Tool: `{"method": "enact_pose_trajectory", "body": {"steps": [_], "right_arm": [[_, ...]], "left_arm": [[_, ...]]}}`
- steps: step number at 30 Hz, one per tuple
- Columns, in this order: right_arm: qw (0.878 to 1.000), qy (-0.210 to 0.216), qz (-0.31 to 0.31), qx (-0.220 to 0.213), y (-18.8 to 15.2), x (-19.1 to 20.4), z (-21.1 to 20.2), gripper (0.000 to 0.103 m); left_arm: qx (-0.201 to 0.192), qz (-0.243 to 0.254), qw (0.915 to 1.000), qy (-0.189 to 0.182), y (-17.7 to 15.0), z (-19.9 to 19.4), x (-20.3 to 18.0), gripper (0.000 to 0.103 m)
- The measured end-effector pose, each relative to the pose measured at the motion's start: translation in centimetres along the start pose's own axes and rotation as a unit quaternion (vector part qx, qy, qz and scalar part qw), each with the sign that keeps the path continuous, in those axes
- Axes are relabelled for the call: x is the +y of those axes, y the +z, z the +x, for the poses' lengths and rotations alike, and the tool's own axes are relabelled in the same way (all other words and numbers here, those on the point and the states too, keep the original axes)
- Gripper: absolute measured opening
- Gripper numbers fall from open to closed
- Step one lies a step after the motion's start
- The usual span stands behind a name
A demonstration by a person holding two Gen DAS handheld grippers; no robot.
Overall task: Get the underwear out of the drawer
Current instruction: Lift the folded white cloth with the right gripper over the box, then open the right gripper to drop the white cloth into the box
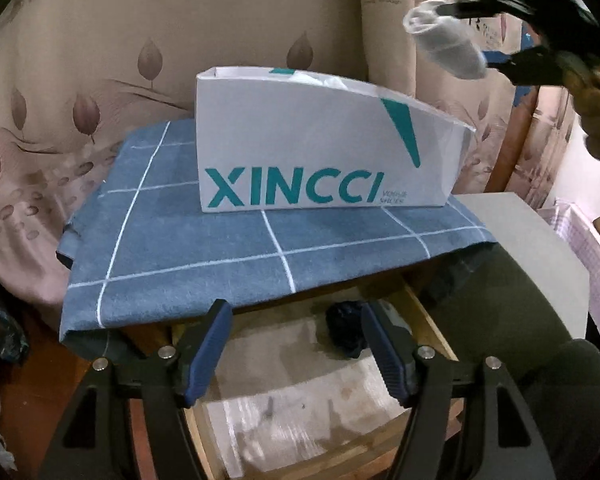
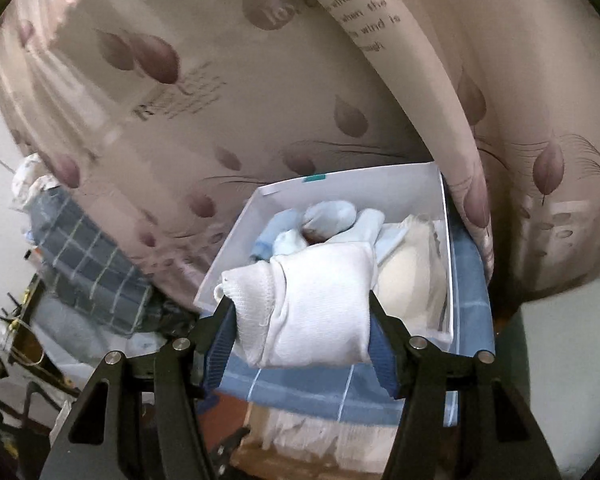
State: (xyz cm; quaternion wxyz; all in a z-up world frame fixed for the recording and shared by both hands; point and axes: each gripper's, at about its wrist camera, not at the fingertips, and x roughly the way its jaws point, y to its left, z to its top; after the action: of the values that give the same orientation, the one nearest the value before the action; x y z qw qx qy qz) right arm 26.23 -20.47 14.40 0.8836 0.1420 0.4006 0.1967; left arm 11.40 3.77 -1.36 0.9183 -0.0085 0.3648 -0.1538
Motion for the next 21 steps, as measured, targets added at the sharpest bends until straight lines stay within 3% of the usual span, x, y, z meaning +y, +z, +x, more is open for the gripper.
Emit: {"method": "enact_pose_trajectory", "body": {"steps": [6,11,21], "right_arm": [[0.999,-0.032,0.022,0.003,2.3,-2.3,3.4,0.057],[0.998,-0.05,0.033,0.004,4.3,-3.8,5.9,0.057],[0.996,-0.065,0.059,0.022,4.9,-6.3,10.8,0.058]], "left_arm": [[0.023,-0.01,0.9997,0.001,-0.1,1.0,0.4,0.069],[0.033,-0.005,0.999,0.028,-0.1,1.7,0.6,0.069],[0.049,-0.01,0.9975,0.049,-0.2,2.5,1.2,0.069]]}}
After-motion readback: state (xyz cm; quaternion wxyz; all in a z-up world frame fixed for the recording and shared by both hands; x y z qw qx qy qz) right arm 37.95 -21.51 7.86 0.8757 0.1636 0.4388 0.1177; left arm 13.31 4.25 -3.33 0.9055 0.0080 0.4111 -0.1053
